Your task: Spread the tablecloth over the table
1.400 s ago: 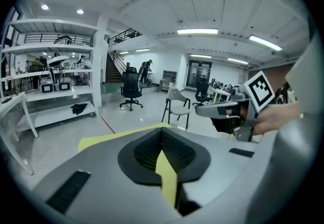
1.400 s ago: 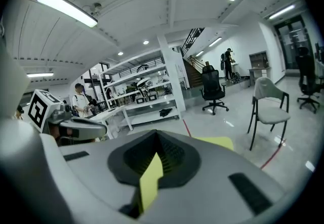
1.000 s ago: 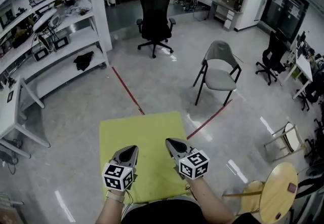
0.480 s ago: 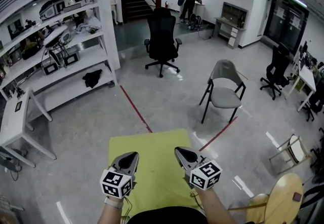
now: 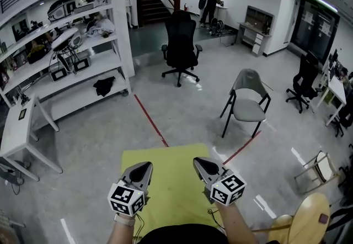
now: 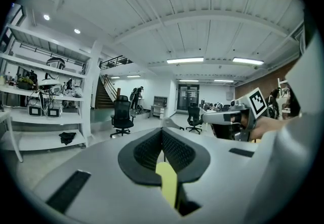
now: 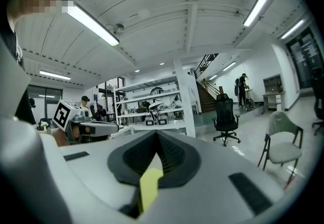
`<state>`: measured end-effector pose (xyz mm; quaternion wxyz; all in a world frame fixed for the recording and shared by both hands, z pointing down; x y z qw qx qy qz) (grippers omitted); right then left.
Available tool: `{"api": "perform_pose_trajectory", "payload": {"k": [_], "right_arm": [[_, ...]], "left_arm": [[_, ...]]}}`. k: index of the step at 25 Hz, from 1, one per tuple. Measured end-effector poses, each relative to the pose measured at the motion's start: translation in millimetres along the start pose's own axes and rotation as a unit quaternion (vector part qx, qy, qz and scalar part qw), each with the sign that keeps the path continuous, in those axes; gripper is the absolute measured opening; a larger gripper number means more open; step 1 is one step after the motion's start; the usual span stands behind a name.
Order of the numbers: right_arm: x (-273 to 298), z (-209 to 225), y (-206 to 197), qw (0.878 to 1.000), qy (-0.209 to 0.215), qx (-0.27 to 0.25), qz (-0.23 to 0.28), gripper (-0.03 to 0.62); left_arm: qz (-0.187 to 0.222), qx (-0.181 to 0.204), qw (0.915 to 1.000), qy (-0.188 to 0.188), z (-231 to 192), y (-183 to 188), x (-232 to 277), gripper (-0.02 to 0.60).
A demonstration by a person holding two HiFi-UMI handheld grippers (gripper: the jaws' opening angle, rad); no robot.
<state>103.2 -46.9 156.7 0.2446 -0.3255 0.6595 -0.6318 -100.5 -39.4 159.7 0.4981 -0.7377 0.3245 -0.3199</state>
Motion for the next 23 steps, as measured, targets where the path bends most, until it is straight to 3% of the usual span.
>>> {"api": "perform_pose_trajectory", "payload": {"k": [23], "right_arm": [[3.9,-2.8,-0.1,1.000,0.000,0.008,-0.001,0.009]], "left_arm": [[0.000,-0.007,1.0000,0.003,-6.3,-3.4,-2.3,0.009]]}}
Point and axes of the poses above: the fingertips, and each gripper's own axes: x forward along the fingers, z to its right, y out of its top, the point moved 4 cm from there along -x, backward along the fingers, and after that the axes turned 13 degrees about -x, right-handed, at the moved point
